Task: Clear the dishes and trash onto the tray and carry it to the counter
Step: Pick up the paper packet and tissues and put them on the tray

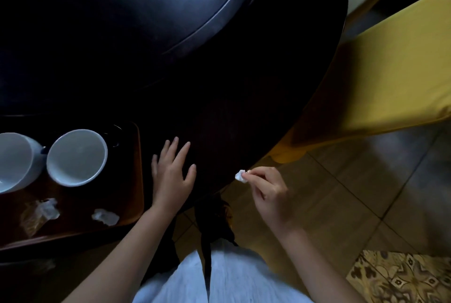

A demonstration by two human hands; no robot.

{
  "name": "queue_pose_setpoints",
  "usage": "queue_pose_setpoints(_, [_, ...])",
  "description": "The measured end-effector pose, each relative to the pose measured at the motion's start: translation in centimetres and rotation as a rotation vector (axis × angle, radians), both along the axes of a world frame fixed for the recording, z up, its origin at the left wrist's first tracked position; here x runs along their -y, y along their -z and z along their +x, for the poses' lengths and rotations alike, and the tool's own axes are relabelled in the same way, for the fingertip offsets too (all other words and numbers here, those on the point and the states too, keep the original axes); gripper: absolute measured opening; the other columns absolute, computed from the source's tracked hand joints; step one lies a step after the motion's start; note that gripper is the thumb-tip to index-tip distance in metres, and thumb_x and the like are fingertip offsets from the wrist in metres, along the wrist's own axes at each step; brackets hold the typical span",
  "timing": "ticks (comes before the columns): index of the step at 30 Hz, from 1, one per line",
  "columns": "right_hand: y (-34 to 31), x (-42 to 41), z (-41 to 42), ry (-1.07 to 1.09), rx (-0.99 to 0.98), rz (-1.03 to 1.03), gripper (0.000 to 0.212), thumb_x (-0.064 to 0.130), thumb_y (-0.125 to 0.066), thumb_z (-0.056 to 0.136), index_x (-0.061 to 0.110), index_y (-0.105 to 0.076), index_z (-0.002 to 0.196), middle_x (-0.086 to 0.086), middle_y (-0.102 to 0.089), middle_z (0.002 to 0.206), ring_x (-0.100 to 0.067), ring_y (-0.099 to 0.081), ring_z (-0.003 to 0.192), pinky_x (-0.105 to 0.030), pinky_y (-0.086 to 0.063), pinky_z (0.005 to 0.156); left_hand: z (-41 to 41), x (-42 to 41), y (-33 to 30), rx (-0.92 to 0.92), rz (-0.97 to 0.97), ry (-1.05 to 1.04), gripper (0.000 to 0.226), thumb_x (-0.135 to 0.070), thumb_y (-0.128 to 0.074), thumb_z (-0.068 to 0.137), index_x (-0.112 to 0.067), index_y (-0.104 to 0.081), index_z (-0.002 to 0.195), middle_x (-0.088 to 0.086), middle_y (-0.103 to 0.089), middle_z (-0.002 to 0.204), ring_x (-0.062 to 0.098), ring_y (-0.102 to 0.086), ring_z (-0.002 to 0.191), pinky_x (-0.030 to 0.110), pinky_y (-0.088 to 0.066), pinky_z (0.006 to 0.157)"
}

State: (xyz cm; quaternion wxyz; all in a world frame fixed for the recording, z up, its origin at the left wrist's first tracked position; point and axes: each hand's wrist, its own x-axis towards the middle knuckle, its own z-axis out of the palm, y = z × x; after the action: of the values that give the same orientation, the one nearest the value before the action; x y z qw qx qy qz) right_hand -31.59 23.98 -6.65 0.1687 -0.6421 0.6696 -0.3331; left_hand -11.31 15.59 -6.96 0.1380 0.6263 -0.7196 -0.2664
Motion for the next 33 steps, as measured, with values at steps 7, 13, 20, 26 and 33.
queue_pose_setpoints(7, [-2.9, 0.4, 3.2, 0.14, 0.149, 0.059, 0.015, -0.003, -0.069, 0.078, 0.005, -0.072, 0.09, -0.009, -0.069, 0.085, -0.019, -0.064, 0.079, -0.033, -0.057, 0.07, -3.6, -3.7, -4.1, -0.359, -0.086, 0.25, 0.026, -0.013, -0.064, 0.083, -0.014, -0.066, 0.109, 0.0, -0.065, 0.11, 0.005, -0.058, 0.105, 0.019, -0.047, 0.092])
queue_pose_setpoints(13, [-4.2, 1.2, 5.0, 0.344, 0.316, 0.099, 0.012, -0.001, -0.07, 0.077, 0.006, -0.072, 0.086, -0.005, -0.07, 0.085, -0.011, -0.065, 0.081, -0.028, -0.057, 0.075, -4.2, -4.4, -4.2, -0.543, 0.076, -0.086, 0.022, -0.014, -0.07, 0.079, -0.017, -0.071, 0.101, -0.006, -0.072, 0.095, -0.002, -0.066, 0.089, 0.013, -0.051, 0.079])
queue_pose_setpoints(20, [-4.8, 1.0, 6.0, 0.156, 0.352, 0.115, 0.02, -0.002, -0.062, 0.083, 0.008, -0.07, 0.097, -0.002, -0.07, 0.095, -0.003, -0.063, 0.09, -0.013, -0.051, 0.083, -3.2, -4.4, -5.4, -0.872, 0.41, -0.426, 0.019, -0.01, -0.071, 0.078, -0.024, -0.072, 0.091, -0.003, -0.076, 0.086, 0.011, -0.071, 0.085, 0.018, -0.054, 0.069])
queue_pose_setpoints(26, [-3.3, 0.9, 7.7, -0.068, 0.118, 0.098, 0.031, 0.005, -0.057, 0.086, 0.012, -0.061, 0.116, -0.005, -0.066, 0.114, -0.014, -0.057, 0.111, -0.026, -0.047, 0.097, 0.7, -5.3, -6.0, -0.791, 0.323, -0.488, 0.021, -0.008, -0.07, 0.078, -0.027, -0.072, 0.086, -0.007, -0.076, 0.082, 0.009, -0.071, 0.082, 0.019, -0.055, 0.072])
queue_pose_setpoints(33, [1.1, 1.7, 10.5, -0.153, -0.417, 0.398, 0.063, 0.047, -0.042, 0.091, 0.029, -0.014, 0.145, -0.01, -0.013, 0.156, -0.03, -0.001, 0.143, -0.057, -0.006, 0.111, 6.8, -6.7, -5.6, -0.652, 0.207, -0.553, 0.02, -0.008, -0.071, 0.077, -0.018, -0.073, 0.094, -0.006, -0.074, 0.082, 0.004, -0.069, 0.083, 0.011, -0.051, 0.07])
